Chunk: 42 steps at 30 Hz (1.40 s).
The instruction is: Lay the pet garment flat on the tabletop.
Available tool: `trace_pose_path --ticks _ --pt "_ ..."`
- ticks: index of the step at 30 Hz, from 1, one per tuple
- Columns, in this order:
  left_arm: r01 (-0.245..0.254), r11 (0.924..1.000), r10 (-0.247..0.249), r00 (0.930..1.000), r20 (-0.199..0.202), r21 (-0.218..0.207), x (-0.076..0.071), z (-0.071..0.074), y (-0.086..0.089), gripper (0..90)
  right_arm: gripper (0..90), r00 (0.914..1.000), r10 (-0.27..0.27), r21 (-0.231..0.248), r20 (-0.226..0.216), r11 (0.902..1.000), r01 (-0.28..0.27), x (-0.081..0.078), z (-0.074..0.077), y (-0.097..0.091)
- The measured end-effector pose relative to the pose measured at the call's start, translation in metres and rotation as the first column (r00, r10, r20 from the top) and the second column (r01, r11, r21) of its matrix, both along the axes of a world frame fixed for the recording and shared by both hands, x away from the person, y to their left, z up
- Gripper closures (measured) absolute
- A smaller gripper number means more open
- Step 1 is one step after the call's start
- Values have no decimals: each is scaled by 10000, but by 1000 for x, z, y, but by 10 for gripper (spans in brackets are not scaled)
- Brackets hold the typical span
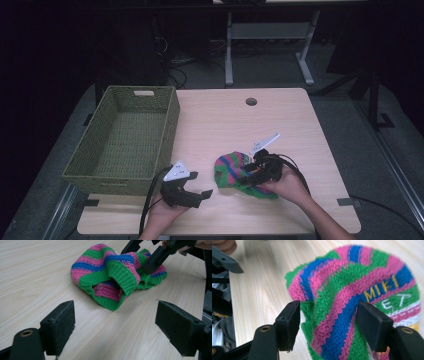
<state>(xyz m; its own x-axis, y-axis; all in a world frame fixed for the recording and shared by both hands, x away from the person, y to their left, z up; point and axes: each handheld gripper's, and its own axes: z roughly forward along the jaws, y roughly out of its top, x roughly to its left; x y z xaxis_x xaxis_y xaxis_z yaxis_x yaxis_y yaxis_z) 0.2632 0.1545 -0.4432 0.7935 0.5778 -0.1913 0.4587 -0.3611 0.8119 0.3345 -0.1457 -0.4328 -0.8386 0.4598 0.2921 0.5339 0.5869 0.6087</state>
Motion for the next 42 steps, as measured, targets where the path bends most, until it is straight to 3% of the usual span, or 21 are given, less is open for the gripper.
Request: trace_pose_path --ticks 8,13,17,19,22,23,28,35,36,42 --pt "47 10000 -48 10000 49 56 1 -1 0 159 403 9959 383 -32 817 9993 -382 -10 22 -2" --pt "21 10000 -21 10000 27 7 1 -1 -1 159 561 9863 935 186 1357 9951 -969 -20 37 -1" --pt "48 10000 -48 10000 28 24 1 -1 -1 159 633 9774 1531 76 1458 9878 -1558 -24 39 7" --pt "39 10000 -39 10000 44 -12 0 -1 -2 159 643 9724 1754 -330 1540 9845 -1724 -22 34 15" --pt "57 10000 -57 10000 40 57 1 -1 -1 159 638 9735 1814 -478 1393 9832 -1764 -19 28 20" --pt "73 9999 -74 9999 70 92 1 -1 0 159 622 9702 1950 -779 1441 9796 -1853 -13 21 26" --pt "35 10000 -35 10000 -24 37 0 -1 0 159 603 9750 1920 -1158 1118 9770 -1791 -5 6 37" --pt "23 10000 -23 10000 -9 8 0 0 1 159 605 9720 2179 -1927 878 9611 -1981 -2 -18 51" --pt "17 10000 -17 10000 1 4 0 0 1 159 610 9701 2171 -1868 1081 9629 -1947 -3 -20 51" --pt "60 10000 -60 10000 7 26 -1 0 -1 159 666 9703 2082 -1960 1229 9636 -1819 -5 -20 51"
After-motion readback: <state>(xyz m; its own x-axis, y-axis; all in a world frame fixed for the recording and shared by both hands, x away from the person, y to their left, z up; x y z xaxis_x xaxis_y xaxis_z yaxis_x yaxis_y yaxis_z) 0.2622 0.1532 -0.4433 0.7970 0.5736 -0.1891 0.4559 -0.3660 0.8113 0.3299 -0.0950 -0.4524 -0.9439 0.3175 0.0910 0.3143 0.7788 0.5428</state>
